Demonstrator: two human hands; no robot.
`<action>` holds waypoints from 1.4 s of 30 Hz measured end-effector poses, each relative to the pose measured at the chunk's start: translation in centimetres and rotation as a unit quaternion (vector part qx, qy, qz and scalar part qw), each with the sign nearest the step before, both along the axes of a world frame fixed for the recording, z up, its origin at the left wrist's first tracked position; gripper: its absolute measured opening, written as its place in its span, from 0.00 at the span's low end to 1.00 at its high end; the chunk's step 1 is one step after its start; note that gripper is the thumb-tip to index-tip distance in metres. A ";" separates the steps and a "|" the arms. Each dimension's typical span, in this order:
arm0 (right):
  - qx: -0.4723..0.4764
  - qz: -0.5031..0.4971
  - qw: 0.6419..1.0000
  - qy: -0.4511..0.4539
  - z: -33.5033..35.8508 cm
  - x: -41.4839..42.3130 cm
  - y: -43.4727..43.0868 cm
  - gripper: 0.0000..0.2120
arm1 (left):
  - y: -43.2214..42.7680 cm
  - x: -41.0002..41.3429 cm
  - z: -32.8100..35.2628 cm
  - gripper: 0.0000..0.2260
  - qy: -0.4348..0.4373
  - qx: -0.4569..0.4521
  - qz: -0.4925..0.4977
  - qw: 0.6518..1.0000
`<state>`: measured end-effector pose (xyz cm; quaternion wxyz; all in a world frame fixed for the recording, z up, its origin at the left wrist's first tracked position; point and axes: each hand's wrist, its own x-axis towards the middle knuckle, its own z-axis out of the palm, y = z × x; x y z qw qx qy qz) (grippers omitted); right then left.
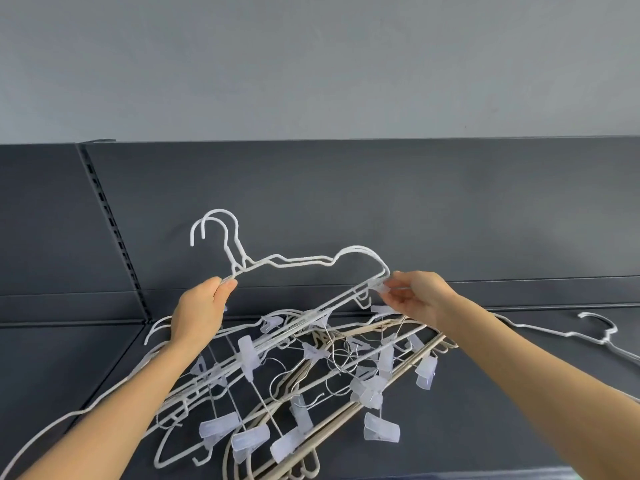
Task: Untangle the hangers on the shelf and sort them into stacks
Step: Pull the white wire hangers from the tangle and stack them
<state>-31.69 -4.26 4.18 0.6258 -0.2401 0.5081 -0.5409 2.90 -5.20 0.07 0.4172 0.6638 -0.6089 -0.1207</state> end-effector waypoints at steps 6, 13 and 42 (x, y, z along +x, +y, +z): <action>-0.057 -0.013 0.994 0.096 0.2 -0.1 0.2 0.09 | 0.1 -0.4 0.3 0.22 -0.043 0.005 0.010 0.999; 0.014 0.006 0.988 0.152 -2.2 -1.4 0.1 0.07 | 0.7 -1.3 1.6 0.22 0.037 -0.017 0.007 0.999; -0.272 0.341 0.601 0.670 -3.7 11.1 0.7 0.24 | 1.7 -1.4 7.8 0.16 0.227 -0.082 -0.058 0.969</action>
